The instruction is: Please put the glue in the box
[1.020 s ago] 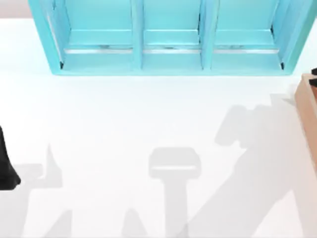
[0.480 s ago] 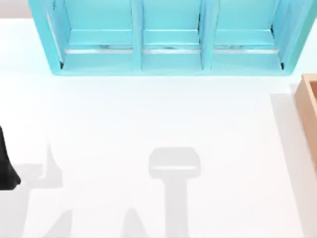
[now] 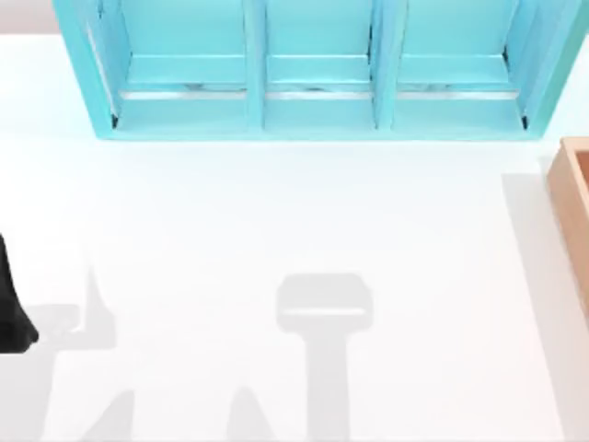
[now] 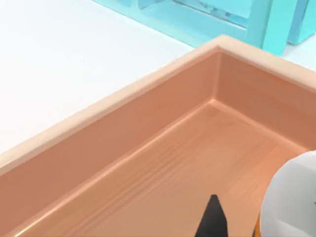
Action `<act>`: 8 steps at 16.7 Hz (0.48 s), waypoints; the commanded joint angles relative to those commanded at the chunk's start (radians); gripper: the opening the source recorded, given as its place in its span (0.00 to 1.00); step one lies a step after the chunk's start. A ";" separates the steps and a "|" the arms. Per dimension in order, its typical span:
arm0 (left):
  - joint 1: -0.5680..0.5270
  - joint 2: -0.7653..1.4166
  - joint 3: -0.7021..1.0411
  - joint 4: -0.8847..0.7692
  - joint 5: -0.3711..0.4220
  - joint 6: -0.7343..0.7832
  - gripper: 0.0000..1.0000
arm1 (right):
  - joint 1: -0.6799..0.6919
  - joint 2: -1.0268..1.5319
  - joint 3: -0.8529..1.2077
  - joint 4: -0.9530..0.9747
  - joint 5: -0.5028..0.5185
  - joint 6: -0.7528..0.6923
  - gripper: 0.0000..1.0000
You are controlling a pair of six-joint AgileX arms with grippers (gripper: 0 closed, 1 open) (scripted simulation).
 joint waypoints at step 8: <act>0.000 0.000 0.000 0.000 0.000 0.000 1.00 | 0.055 -0.018 -0.054 0.184 -0.003 0.159 0.00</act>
